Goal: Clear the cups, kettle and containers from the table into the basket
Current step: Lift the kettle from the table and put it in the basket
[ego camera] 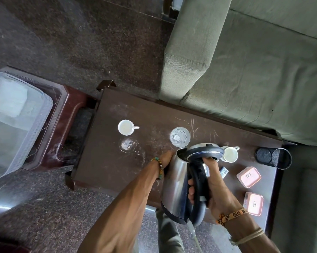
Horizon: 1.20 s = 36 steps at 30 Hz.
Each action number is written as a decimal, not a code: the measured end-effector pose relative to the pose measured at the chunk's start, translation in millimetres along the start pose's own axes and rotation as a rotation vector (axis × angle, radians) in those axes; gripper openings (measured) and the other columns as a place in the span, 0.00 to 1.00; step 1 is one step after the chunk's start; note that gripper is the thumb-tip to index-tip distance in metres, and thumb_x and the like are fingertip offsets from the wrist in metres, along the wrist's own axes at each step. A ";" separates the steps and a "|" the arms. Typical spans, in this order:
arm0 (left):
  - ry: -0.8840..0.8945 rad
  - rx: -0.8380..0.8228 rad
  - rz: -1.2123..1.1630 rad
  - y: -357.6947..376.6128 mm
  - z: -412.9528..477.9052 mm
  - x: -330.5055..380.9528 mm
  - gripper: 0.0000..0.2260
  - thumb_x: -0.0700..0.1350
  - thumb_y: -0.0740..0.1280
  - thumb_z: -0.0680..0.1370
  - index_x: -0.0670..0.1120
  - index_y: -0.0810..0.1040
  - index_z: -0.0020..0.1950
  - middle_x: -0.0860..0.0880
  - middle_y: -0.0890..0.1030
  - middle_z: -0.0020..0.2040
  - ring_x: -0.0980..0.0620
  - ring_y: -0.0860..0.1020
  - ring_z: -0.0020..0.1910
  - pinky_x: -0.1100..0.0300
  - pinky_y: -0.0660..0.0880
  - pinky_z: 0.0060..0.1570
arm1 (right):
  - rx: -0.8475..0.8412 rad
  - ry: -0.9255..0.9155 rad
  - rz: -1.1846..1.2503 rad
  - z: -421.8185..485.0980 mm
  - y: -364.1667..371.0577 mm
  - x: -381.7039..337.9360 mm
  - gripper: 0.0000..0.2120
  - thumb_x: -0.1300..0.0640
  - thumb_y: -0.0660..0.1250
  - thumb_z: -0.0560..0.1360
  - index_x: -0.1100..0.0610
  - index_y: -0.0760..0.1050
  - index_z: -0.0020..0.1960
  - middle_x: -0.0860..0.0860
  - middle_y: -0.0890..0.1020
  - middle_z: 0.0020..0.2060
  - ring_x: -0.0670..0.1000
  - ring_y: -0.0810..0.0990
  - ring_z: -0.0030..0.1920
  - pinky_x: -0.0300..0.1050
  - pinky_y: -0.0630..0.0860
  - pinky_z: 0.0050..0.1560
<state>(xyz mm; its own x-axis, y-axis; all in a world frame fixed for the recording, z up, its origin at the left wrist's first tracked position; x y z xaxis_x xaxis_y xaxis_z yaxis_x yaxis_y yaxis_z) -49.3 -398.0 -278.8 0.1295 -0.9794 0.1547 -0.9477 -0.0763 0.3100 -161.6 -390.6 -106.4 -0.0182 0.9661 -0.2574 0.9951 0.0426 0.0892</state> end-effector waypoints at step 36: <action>-0.020 0.084 0.039 -6.6 2.1 -3.5 0.23 0.58 0.63 0.76 0.49 0.84 0.26 0.50 0.85 0.33 0.51 0.82 0.36 0.61 0.75 0.42 | 0.005 0.045 0.026 1.9 -2.7 2.7 0.40 0.22 0.61 0.60 0.62 0.76 0.32 0.61 0.76 0.28 0.56 0.74 0.26 0.46 0.75 0.33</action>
<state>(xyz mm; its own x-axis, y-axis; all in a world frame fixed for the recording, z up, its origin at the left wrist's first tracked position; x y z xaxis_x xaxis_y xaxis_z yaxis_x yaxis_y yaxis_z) -44.1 -394.5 -283.4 0.0873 -0.9854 0.1463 -0.9732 -0.0529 0.2239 -164.2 -388.6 -109.2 0.0034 0.9774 -0.2112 0.9958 0.0160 0.0904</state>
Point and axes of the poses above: each hand's wrist, its own z-axis towards the middle knuckle, its own y-axis out of the palm, x = y × z, the point moved 7 cm from there along z, towards the middle knuckle
